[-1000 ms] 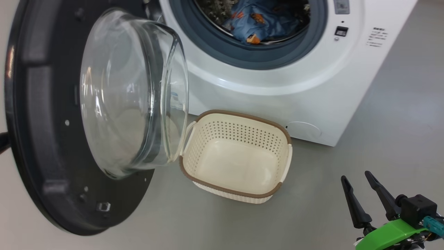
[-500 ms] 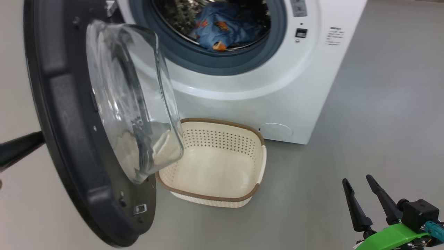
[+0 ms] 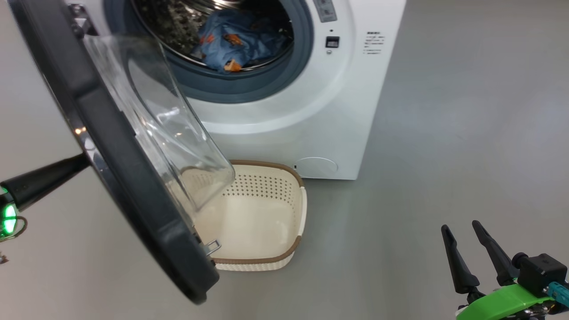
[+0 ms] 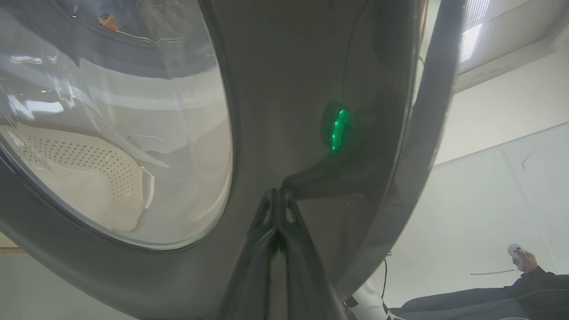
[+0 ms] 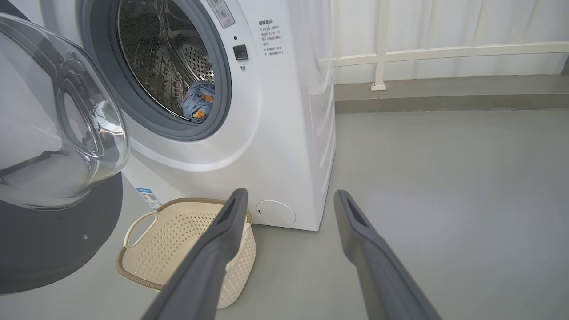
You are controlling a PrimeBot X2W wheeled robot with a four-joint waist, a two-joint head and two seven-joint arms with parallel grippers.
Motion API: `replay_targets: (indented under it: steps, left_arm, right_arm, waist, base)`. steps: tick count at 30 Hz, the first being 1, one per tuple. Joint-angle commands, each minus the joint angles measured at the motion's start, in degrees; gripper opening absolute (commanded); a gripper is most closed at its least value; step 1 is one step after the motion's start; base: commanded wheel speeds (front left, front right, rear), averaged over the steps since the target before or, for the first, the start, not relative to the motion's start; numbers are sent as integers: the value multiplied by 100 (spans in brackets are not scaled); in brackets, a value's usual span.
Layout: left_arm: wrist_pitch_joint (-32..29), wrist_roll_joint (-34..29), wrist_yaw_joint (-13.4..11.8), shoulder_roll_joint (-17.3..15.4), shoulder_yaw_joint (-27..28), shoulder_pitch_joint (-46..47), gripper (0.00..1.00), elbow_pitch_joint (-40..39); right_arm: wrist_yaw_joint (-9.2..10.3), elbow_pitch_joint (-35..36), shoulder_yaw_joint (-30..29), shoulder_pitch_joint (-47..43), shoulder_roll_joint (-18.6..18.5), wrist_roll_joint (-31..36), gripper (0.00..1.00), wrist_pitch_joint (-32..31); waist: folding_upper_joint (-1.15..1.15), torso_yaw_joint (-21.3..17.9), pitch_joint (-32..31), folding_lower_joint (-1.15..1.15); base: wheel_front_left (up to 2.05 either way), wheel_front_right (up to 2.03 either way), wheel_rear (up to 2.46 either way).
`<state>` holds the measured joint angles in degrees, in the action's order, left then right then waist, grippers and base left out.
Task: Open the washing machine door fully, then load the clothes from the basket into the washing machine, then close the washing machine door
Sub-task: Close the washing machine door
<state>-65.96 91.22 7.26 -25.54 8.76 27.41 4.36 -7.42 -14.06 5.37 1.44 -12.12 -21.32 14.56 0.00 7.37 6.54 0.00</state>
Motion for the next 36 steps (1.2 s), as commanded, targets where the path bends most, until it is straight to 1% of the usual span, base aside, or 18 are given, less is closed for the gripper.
replay_targets:
  steps: [1, 5, 11, 15, 22, 33, 34, 36]
  left_arm:
    - [65, -45, 23, -172, 184, 359, 0, -199]
    - [176, -123, 23, -83, 158, 455, 0, -157]
    - [401, -264, 23, -42, 153, 599, 0, -104]
    - [528, -338, 23, -28, 117, 665, 0, -69]
    - [710, -371, 23, 5, 71, 555, 0, -93]
    - [1216, -502, 23, -58, 292, -388, 0, -259]
    - [1281, -520, 23, -61, 309, -509, 1, -273]
    - [1439, -579, 23, -67, 332, -758, 20, -290]
  right_arm:
    - [-7, 159, 70, -28, -33, 34, 100, 44]
    - [-7, 178, 61, -19, -2, 46, 100, 44]
    - [-7, 208, 53, 17, 39, 61, 100, 44]
    - [-7, 221, 43, 31, 61, 64, 100, 44]
    - [-7, 224, -18, -3, 94, 73, 100, 44]
    - [-7, 230, -44, -29, 86, 72, 100, 44]
    - [-7, 234, -43, -31, 83, 70, 100, 44]
    - [-7, 245, -39, -42, 74, 65, 100, 44]
  waist:
    - [0, -191, 22, 0]
    - [0, -410, 41, 0]
    - [0, -728, 97, 0]
    - [0, -873, 118, 0]
    - [0, -881, 96, 0]
    - [0, -686, 4, 0]
    - [0, -671, -3, 0]
    - [0, -644, -18, 0]
  base:
    - [0, 0, 0]
    - [0, 0, 0]
    - [0, 0, 0]
    - [0, 0, 0]
    - [0, 0, 0]
    - [0, 0, 0]
    - [0, 0, 0]
    - [0, 0, 0]
